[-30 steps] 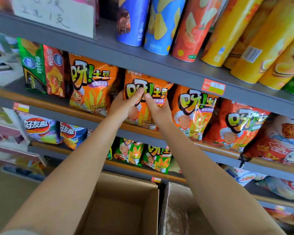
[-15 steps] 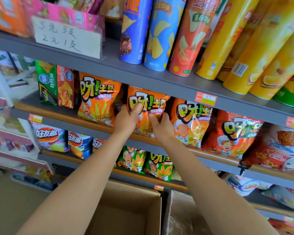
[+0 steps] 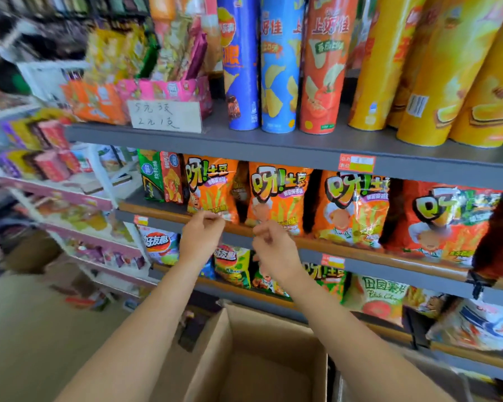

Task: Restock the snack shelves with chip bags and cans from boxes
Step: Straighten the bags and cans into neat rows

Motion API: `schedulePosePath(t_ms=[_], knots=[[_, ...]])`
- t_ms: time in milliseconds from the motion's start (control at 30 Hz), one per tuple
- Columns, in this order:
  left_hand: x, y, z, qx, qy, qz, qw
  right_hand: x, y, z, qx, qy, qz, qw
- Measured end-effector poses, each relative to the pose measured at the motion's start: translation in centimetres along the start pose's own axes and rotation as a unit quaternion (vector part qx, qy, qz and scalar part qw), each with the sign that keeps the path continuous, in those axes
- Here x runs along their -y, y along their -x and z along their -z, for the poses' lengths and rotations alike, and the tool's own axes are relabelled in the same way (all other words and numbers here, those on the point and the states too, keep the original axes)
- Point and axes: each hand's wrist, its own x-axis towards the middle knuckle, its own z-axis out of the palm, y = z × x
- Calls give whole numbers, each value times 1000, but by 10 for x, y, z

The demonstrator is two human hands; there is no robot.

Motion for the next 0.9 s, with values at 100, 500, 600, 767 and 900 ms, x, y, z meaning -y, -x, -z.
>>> schedulePosePath(t_ms=[100, 500, 600, 767, 900], knots=[[3, -21, 16, -39, 28, -7, 999, 11, -11, -14, 27, -11, 13, 999], [36, -147, 37, 129, 50, -87, 987, 43, -118, -110, -150, -74, 6, 986], [38, -162, 35, 182, 72, -69, 978, 47, -139, -120, -156, -81, -7, 984], [36, -164, 23, 138, 120, -57, 981, 36, -152, -129, -193, -38, 5, 980], [36, -162, 17, 85, 93, -63, 990, 34, -153, -128, -216, -29, 1, 976]])
